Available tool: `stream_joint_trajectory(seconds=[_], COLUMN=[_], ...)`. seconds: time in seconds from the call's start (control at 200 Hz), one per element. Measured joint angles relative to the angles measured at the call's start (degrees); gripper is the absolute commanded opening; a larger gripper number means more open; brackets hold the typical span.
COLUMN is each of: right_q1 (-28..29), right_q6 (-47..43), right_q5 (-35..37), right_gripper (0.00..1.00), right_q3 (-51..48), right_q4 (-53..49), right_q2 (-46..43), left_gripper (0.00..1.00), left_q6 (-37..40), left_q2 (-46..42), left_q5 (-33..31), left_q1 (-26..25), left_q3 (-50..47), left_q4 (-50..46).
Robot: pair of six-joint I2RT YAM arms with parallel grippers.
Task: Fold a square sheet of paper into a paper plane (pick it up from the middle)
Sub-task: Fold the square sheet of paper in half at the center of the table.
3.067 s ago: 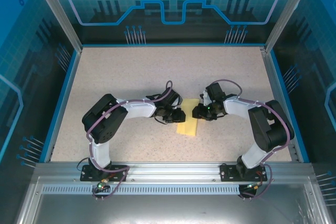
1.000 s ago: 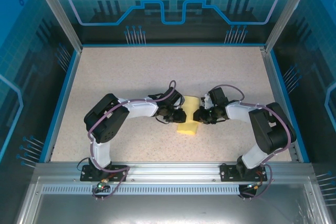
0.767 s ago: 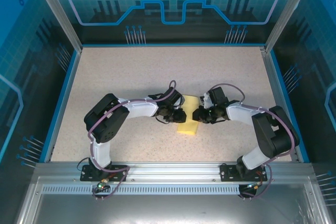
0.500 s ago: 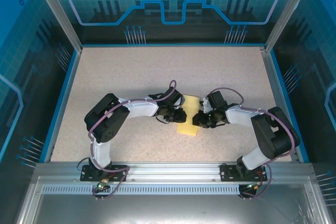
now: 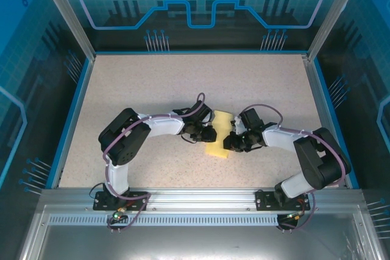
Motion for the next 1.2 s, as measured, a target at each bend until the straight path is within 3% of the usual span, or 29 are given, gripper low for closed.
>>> stream_joint_trajectory(seconds=[0.39,0.835,1.2], right_q1=[2.1,4.9,7.1], right_q6=[-0.2,2.5,3.4], right_q5=[1.3,2.9,2.7], right_gripper=[0.15,0.14,0.14], right_q3=[-2.4,-4.3,-4.2], right_q4=[-0.1,-2.7,0.0], right_q2=[-1.9,-10.1,-4.2], left_gripper=[0.25,0.24,0.25], left_q6=[0.9,1.2,1.2], left_q2=[0.4,0.5,0.5], left_q5=[0.0,0.0,0.0], left_q1=[0.0,0.0,0.0], left_q3=[0.8,0.8,0.8], left_q4=[-0.6,-0.7,-0.7])
